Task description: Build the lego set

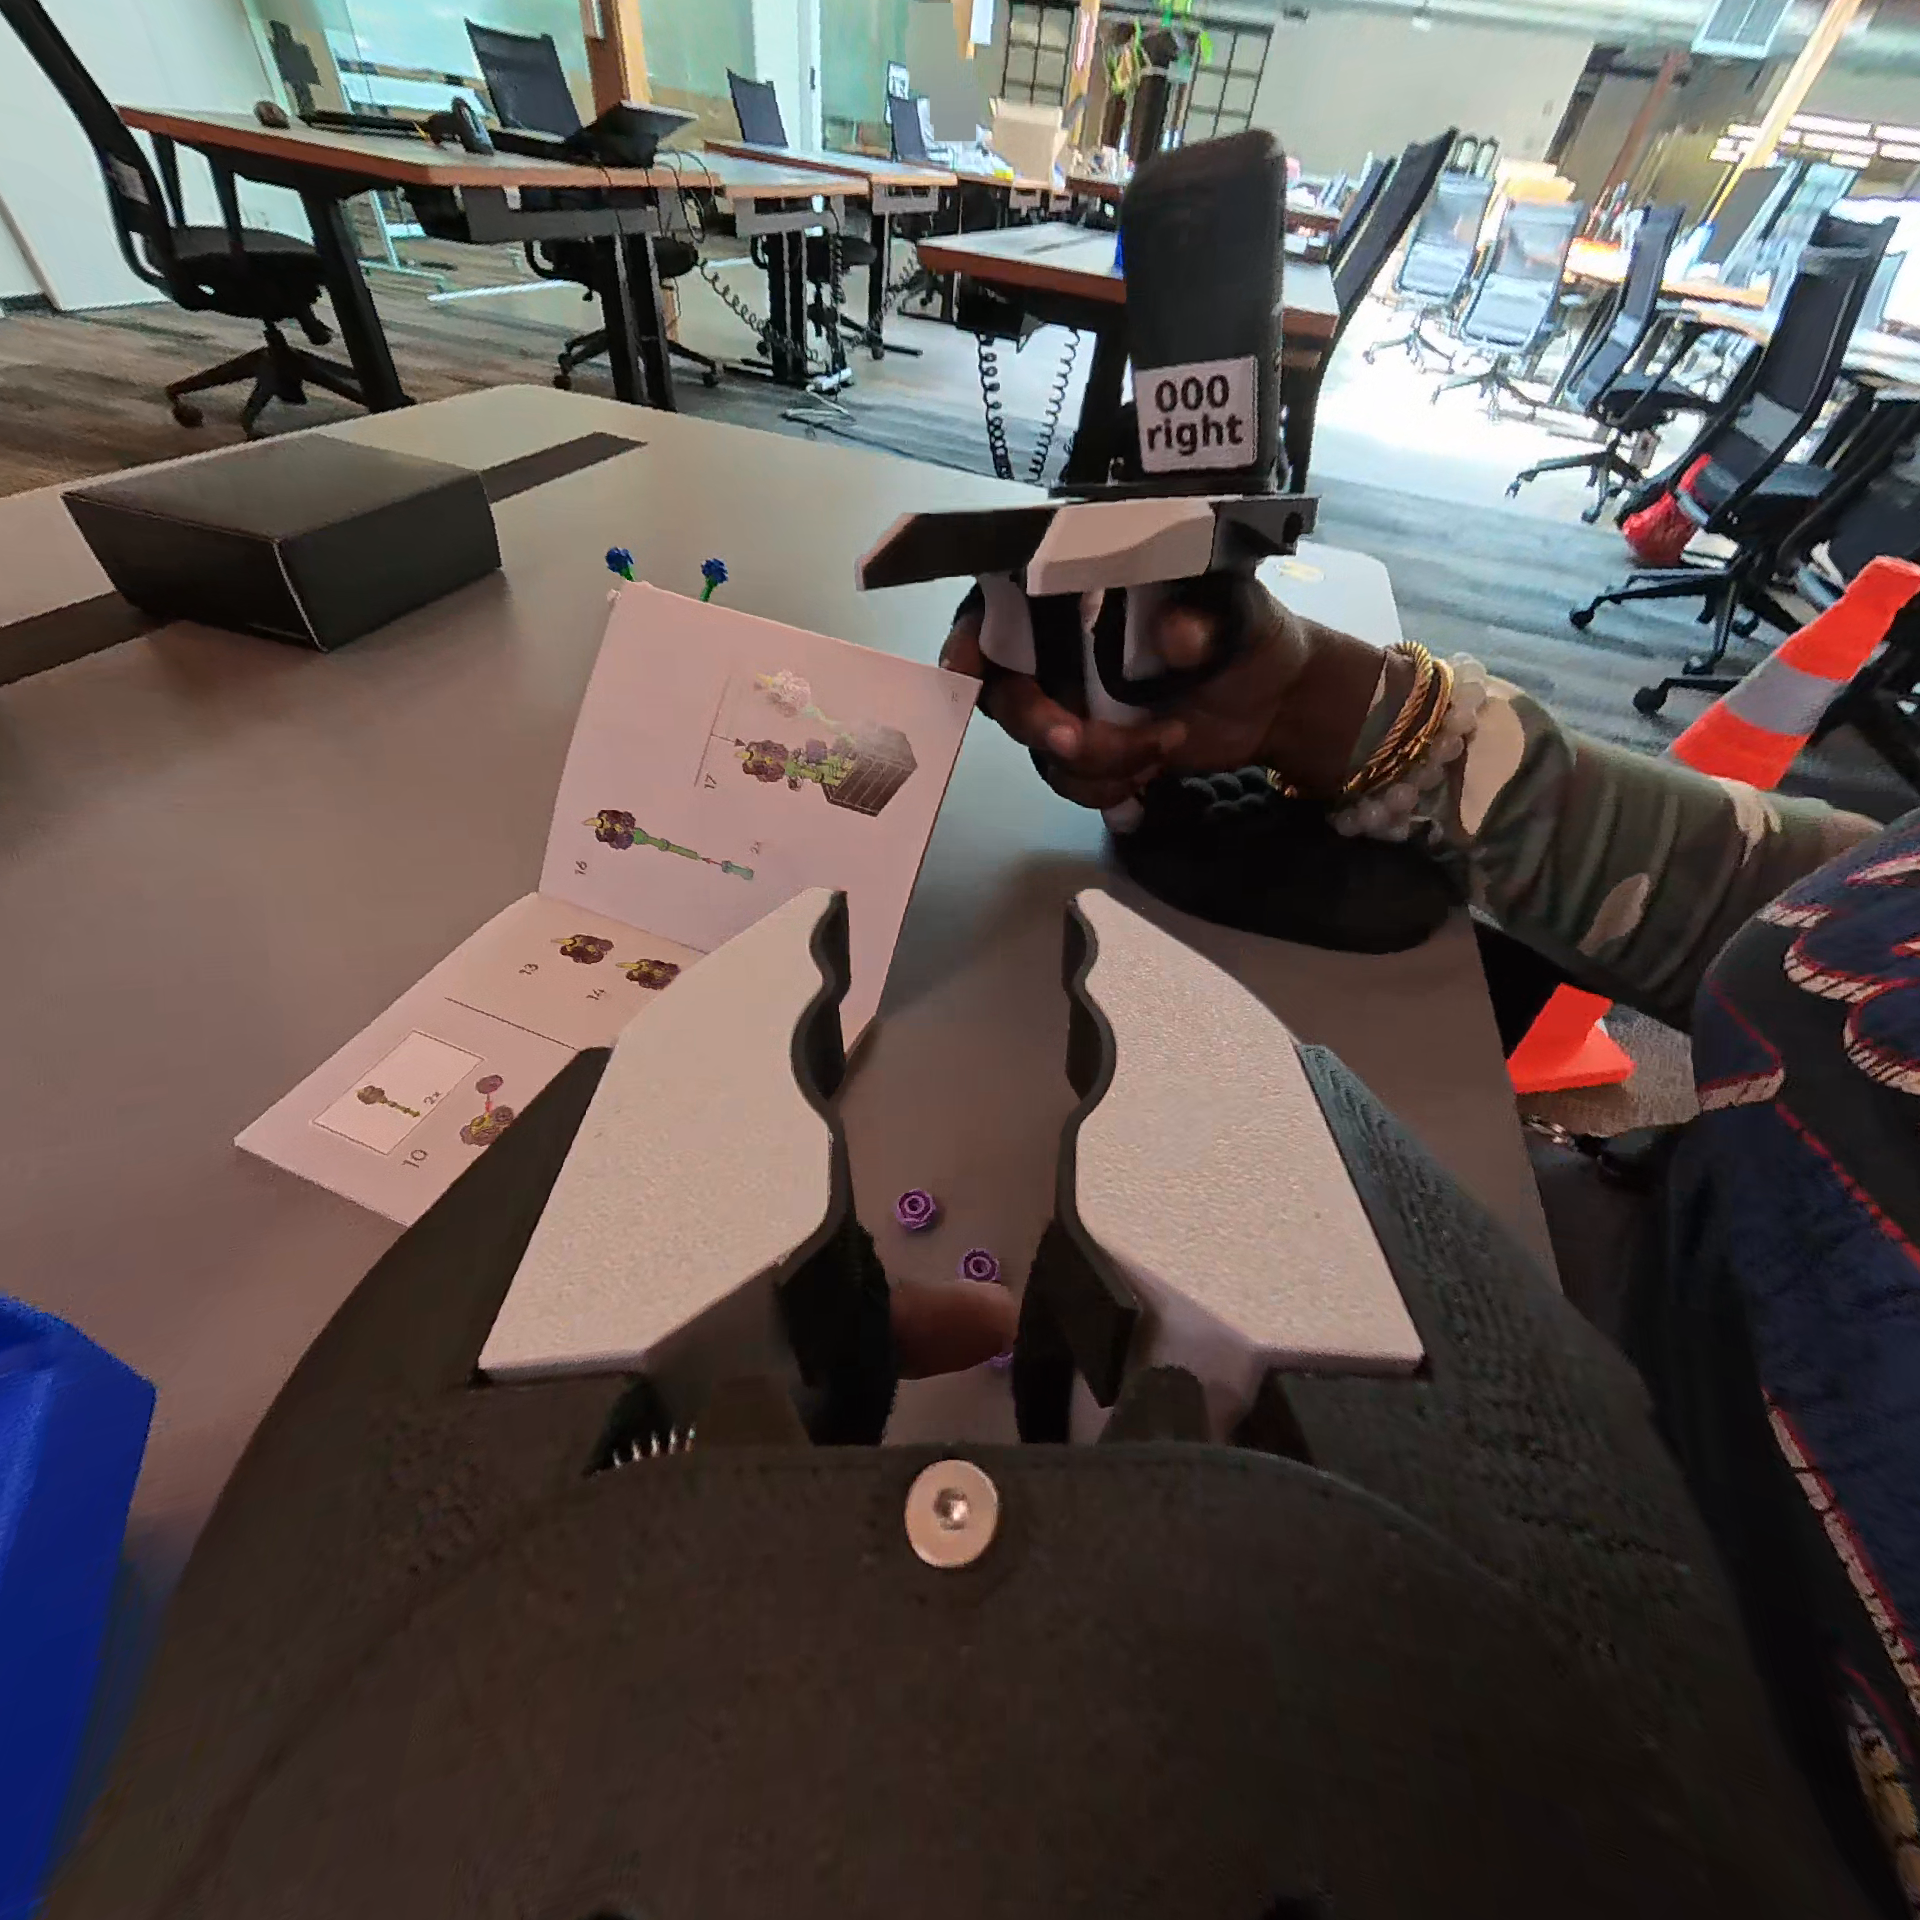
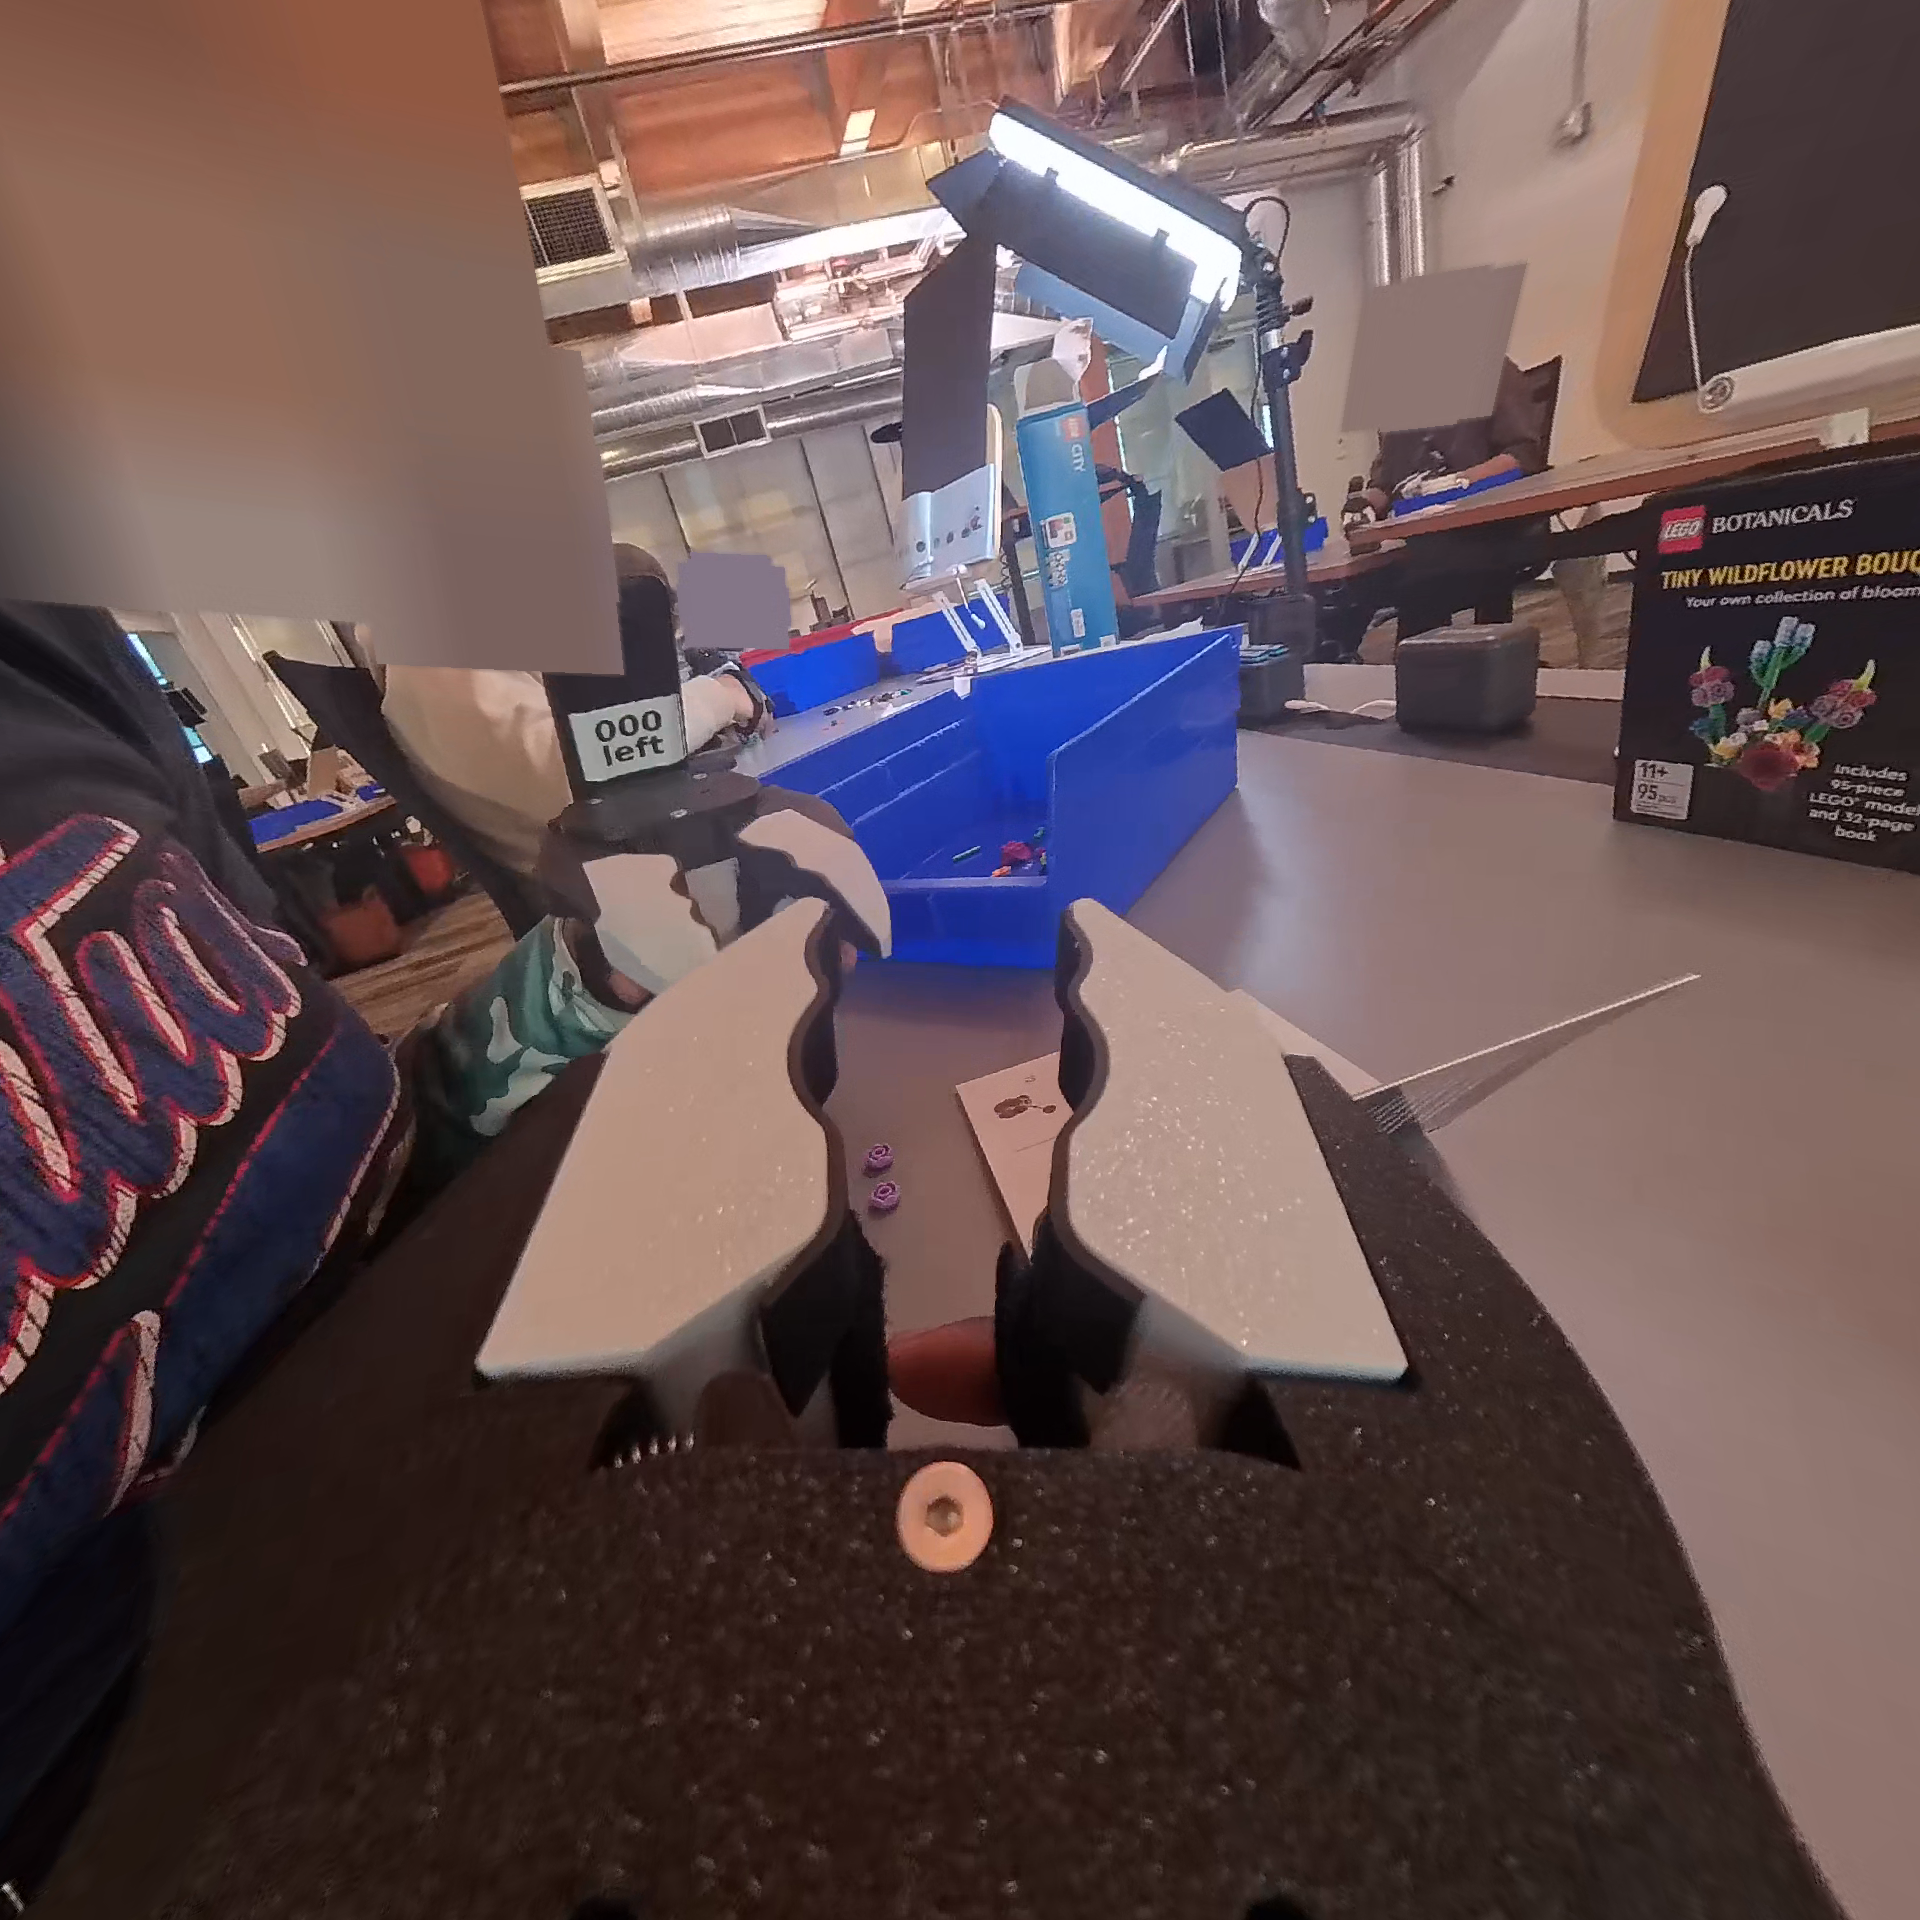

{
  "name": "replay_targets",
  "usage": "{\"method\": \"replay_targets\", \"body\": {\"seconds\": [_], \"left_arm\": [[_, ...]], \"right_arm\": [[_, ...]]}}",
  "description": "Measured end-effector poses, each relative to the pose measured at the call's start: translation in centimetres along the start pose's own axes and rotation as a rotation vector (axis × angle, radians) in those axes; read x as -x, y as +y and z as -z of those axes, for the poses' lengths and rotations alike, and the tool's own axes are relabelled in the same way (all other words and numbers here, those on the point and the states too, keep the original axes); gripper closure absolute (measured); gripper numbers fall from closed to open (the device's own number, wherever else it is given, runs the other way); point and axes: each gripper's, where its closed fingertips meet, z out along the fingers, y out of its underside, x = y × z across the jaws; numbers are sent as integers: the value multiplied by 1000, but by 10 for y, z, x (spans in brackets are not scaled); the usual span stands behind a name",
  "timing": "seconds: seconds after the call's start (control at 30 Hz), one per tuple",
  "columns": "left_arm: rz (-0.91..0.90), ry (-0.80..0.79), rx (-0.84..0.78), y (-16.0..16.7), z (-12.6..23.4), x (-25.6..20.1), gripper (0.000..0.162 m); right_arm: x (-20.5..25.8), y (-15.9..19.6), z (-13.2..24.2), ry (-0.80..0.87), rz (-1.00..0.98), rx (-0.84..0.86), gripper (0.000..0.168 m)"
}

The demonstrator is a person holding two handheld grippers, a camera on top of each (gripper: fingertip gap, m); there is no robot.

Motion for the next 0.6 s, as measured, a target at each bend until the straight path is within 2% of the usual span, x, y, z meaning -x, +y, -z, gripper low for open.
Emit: {"method": "replay_targets", "body": {"seconds": [0.27, 0.53, 0.6], "left_arm": [[-7, 5, 10, 1, -1, -1, 123], [15, 4, -23, -2, 2, 1, 123], [3, 7, -23, -3, 2, 0, 128]], "right_arm": [[-10, -9, 6, 27, -43, -72, 128], [-10, -7, 4, 72, 108, -44, 130], [-12, -11, 6, 93, 135, -65, 131]]}}
